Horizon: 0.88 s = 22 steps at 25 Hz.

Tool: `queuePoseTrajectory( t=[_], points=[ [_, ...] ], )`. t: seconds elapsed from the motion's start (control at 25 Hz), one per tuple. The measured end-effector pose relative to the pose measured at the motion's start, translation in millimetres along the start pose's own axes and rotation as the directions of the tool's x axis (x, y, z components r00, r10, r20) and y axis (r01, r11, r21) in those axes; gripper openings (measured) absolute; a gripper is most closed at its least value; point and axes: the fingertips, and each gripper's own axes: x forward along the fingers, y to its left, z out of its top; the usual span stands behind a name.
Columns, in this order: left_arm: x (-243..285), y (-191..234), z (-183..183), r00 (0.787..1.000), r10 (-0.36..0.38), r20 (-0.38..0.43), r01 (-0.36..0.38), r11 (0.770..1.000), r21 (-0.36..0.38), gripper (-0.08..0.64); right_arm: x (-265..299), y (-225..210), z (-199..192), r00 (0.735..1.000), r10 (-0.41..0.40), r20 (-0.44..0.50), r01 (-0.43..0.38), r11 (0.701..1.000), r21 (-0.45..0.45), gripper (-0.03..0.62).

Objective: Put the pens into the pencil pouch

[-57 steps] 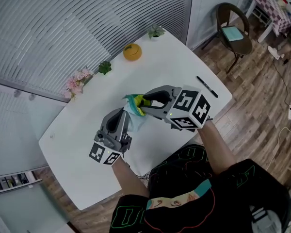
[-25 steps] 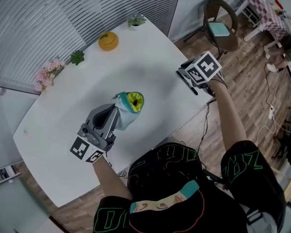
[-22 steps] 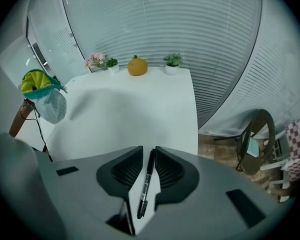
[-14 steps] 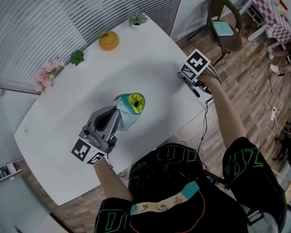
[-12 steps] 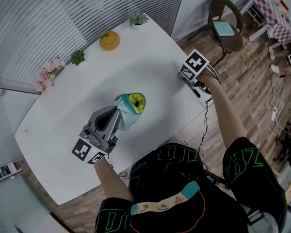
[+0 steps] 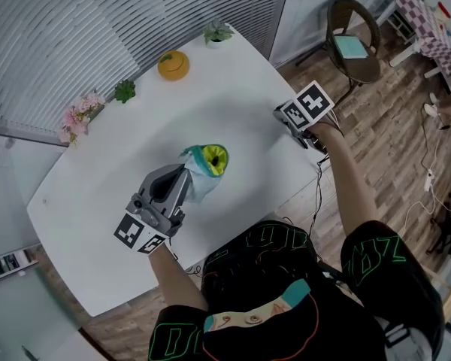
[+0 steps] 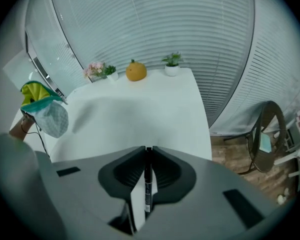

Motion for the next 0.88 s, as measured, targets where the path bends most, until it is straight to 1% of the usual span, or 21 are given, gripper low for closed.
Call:
queuePoseTrajectory(
  t=[0.12, 0.2, 0.32, 0.44, 0.56, 0.68, 0.76, 0.88],
  points=[
    [0.2, -1.8, 4.5, 1.0, -0.003, 0.005, 0.003, 1.0, 0.013, -0.003, -18.1, 11.4, 17.6, 0.993, 0.025, 0.117, -0.028, 0.999, 0.02, 0.046],
    [-0.5, -3.3, 8.3, 1.0, -0.004, 0.01, 0.003, 1.0, 0.022, -0.003, -31.5, 19.9, 29.4, 0.979, 0.046, 0.197, -0.054, 0.998, 0.036, 0.046],
    [-2.2, -7.2, 12.3, 1.0, -0.006, 0.017, 0.005, 0.999, 0.031, -0.003, -54.9, 35.8, 48.2, 0.945, 0.076, 0.32, -0.095, 0.994, 0.045, 0.046],
    [-3.0, -9.0, 14.4, 1.0, -0.006, 0.016, 0.006, 0.999, 0.038, -0.003, -76.0, 49.8, 66.9, 0.894, 0.106, 0.436, -0.138, 0.989, 0.043, 0.046],
    [-6.0, -10.9, 15.9, 1.0, -0.005, 0.015, 0.004, 0.999, 0.042, -0.003, -95.6, 69.2, 82.2, 0.825, 0.151, 0.545, -0.191, 0.981, 0.017, 0.046],
    [-7.6, -12.0, 18.3, 1.0, -0.007, 0.027, 0.006, 0.999, 0.046, -0.003, -115.8, 89.2, 95.8, 0.745, 0.189, 0.64, -0.222, 0.975, -0.03, 0.046],
    [-7.7, -13.0, 19.9, 0.999, -0.008, 0.031, 0.007, 0.999, 0.049, -0.002, -131.7, 102.0, 104.8, 0.681, 0.217, 0.7, -0.249, 0.967, -0.058, 0.046],
    [-8.8, -15.4, 20.8, 1.0, -0.007, 0.028, 0.005, 0.999, 0.052, -0.003, -155.6, 120.2, 116.6, 0.575, 0.258, 0.776, -0.303, 0.949, -0.09, 0.046]
  ],
)
